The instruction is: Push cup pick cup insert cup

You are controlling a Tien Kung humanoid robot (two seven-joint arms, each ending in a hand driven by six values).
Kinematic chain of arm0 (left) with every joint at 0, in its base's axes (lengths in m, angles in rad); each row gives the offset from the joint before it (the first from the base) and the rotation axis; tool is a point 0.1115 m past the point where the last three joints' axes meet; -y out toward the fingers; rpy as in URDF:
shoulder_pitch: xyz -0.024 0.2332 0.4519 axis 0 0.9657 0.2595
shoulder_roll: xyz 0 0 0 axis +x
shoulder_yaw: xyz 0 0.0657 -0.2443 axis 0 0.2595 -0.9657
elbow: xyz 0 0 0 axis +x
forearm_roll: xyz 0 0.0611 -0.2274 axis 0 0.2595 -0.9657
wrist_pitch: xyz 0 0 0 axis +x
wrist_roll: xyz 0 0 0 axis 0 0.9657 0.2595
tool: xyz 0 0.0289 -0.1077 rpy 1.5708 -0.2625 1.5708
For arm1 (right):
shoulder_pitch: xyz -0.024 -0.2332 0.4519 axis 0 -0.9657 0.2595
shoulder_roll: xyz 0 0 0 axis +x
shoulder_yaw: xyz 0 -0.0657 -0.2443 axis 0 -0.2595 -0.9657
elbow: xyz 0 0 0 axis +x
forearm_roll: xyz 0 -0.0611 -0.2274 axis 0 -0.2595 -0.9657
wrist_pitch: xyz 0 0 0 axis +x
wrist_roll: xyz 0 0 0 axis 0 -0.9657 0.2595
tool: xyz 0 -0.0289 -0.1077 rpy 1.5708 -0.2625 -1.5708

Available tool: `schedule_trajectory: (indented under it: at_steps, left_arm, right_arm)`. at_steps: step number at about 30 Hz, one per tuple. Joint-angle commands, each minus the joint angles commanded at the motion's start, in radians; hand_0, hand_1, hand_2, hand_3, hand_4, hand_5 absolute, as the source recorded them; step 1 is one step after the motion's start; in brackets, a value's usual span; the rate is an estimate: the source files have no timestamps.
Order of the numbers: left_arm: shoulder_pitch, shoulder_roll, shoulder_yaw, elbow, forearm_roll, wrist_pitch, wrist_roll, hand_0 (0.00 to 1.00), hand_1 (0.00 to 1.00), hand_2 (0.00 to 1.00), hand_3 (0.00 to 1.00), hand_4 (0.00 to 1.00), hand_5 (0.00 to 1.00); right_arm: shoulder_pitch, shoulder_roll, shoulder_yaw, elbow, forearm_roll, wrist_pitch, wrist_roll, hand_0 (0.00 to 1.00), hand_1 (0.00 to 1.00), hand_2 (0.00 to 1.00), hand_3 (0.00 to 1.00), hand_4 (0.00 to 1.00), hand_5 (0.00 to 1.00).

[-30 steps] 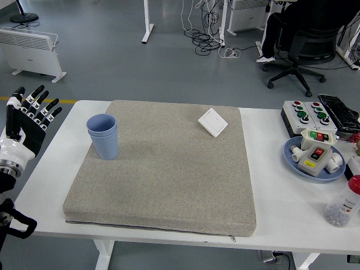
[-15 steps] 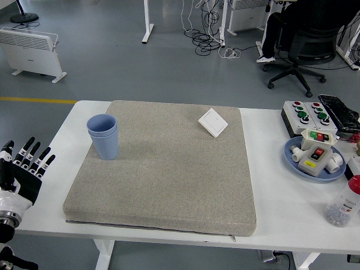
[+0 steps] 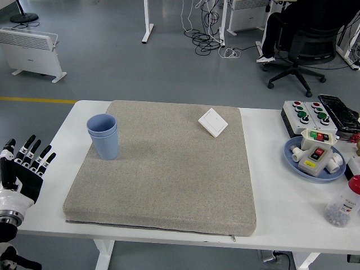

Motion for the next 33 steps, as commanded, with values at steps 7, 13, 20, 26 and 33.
schedule_trajectory:
  at_steps: [7,13,20,26,33]
  left_arm:
    - [-0.002,-0.005,-0.001,0.010,0.000,-0.001,0.001,0.856,0.874,0.949,0.876,0.604,0.998]
    - [0.000,-0.005,-0.009,0.013,0.001,-0.011,0.003,0.863,0.879,0.951,0.875,0.608,0.998]
    - [-0.004,-0.005,-0.010,0.013,0.010,-0.016,-0.002,0.901,0.926,0.998,0.922,0.615,0.998]
    - [-0.004,-0.006,-0.013,0.014,0.013,-0.018,0.001,0.904,0.931,0.998,0.927,0.617,0.998]
    - [-0.004,-0.010,-0.014,0.020,0.015,-0.014,0.004,0.904,0.931,0.998,0.933,0.613,0.998]
  right_arm:
    - [0.002,-0.002,0.005,0.000,-0.006,0.001,0.002,0.694,0.598,0.603,0.544,0.097,0.412]
    - [0.004,-0.001,0.006,0.000,-0.007,0.000,0.003,0.694,0.598,0.604,0.545,0.096,0.414]
    - [0.009,0.000,0.010,0.000,-0.012,-0.001,0.004,0.694,0.598,0.606,0.544,0.094,0.413]
    - [0.010,0.000,0.011,0.000,-0.015,-0.001,0.004,0.694,0.598,0.606,0.544,0.094,0.412]
    - [0.010,0.000,0.007,0.000,-0.015,-0.001,0.002,0.694,0.598,0.606,0.543,0.093,0.412]
